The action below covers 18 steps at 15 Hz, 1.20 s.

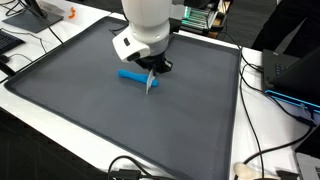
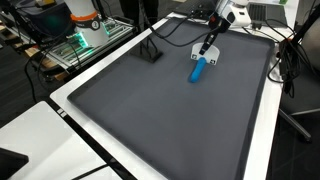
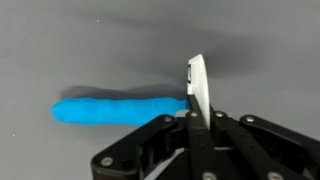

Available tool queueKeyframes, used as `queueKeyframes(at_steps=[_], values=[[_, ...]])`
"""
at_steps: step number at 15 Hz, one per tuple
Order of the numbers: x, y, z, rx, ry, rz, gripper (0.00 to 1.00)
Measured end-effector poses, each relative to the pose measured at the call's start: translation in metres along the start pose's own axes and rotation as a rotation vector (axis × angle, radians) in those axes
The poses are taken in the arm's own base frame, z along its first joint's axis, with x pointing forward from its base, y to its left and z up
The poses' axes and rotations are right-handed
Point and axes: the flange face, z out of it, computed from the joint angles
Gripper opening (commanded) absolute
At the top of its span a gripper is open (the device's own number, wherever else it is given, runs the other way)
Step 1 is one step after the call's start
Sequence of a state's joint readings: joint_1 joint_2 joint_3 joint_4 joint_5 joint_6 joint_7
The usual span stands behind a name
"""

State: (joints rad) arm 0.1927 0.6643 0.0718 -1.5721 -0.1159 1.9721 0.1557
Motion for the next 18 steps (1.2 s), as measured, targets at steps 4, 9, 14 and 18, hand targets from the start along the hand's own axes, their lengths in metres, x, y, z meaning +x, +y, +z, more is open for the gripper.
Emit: queueKeyframes(at_steps=[4,9,14,18], values=[[-0.006,0.001,0.002,0.008,-0.012,0.005,0.01],[-0.015,0.001,0.004,0.015,-0.027,0.003,0.01],[-0.022,0.001,0.006,0.013,-0.038,-0.020,0.01],[-0.028,0.002,0.007,0.013,-0.045,-0.043,0.01]])
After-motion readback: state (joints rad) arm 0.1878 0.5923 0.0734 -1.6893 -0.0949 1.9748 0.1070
